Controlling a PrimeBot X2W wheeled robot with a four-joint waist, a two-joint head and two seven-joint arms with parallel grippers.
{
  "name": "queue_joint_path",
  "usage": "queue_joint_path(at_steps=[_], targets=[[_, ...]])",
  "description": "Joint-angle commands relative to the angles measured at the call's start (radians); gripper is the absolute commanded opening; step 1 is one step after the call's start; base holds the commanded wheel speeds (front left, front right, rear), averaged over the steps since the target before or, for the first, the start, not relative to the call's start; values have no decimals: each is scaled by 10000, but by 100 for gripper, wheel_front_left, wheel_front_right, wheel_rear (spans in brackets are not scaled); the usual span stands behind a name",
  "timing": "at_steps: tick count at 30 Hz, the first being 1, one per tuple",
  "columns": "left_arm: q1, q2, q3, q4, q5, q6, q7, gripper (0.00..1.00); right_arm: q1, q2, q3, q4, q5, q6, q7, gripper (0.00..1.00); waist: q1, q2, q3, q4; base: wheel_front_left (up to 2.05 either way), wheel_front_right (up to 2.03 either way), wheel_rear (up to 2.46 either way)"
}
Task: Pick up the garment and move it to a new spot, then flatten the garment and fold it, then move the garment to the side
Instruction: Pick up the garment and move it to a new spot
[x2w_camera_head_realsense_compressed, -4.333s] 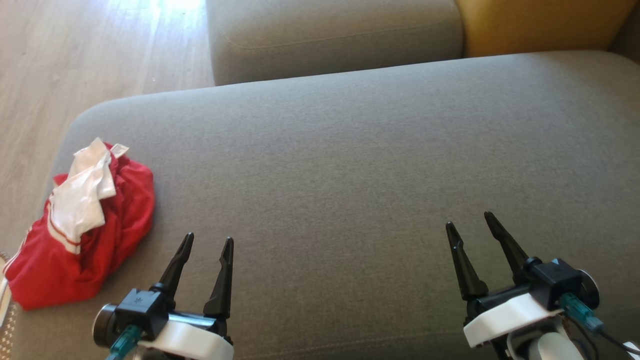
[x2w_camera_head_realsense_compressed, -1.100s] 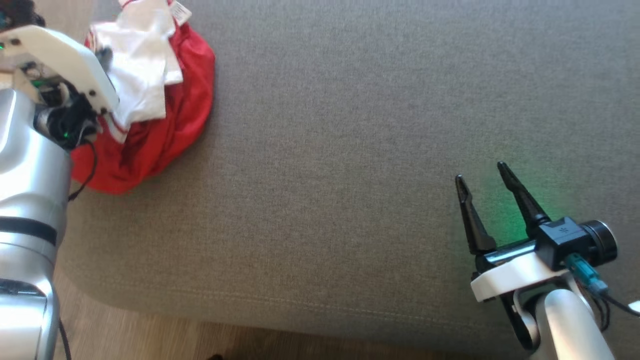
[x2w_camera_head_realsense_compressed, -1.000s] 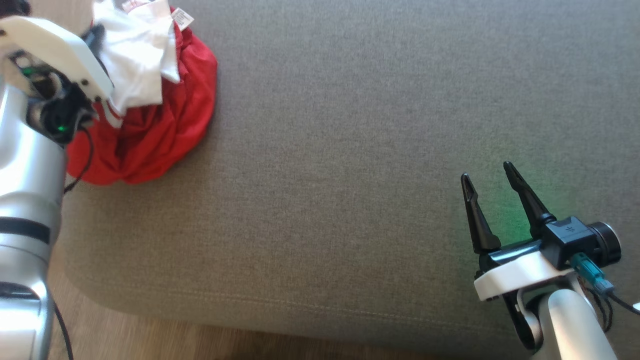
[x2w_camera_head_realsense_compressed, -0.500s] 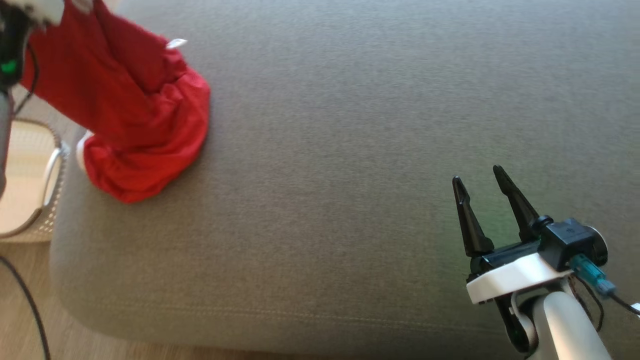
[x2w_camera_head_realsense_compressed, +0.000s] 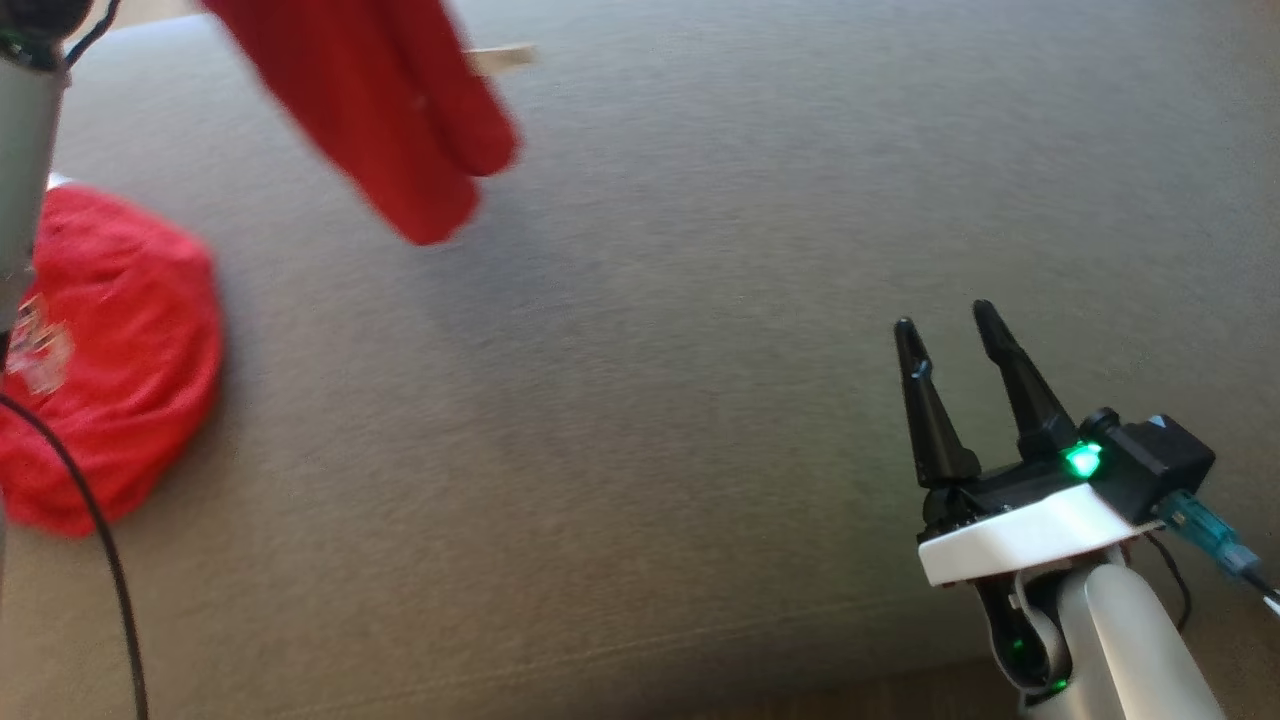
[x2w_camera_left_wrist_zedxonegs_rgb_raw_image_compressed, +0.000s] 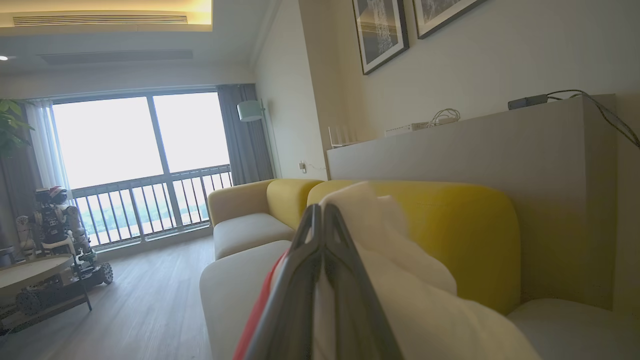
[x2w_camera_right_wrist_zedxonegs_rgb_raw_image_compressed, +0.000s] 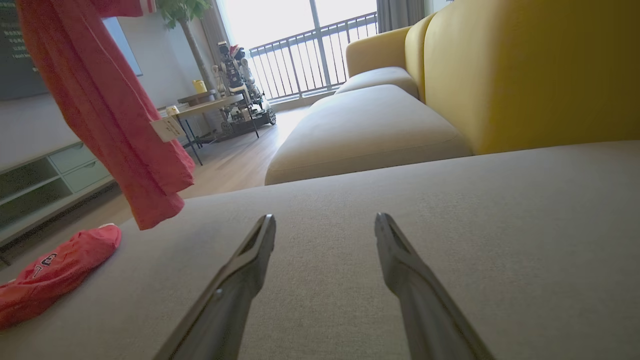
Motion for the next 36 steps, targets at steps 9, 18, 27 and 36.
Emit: queue_joint_path(at_steps=[9, 18, 27, 36], targets=[[-757, -341, -306, -1266, 156, -17, 10, 0, -338, 3, 880, -986, 1155, 0, -93, 100, 0, 0, 341, -2954, 0, 0, 0], [891, -1118, -1328, -891, 77, 114, -103, 0, -232, 3, 874, -1298, 1905, 0, -93, 100, 0, 0, 1036, -4129, 0, 0, 0], [3894, -1472, -1632, 1358, 452, 813, -2041, 0, -331, 3, 1102, -1430, 2234, 0, -93, 100, 0, 0, 1454, -4021, 0, 0, 0], [5199, -2165, 10, 266, 1672, 1127, -2117, 100, -358, 3, 1236, -1255, 1699, 0, -93, 100, 0, 0, 916, -2998, 0, 0, 0]])
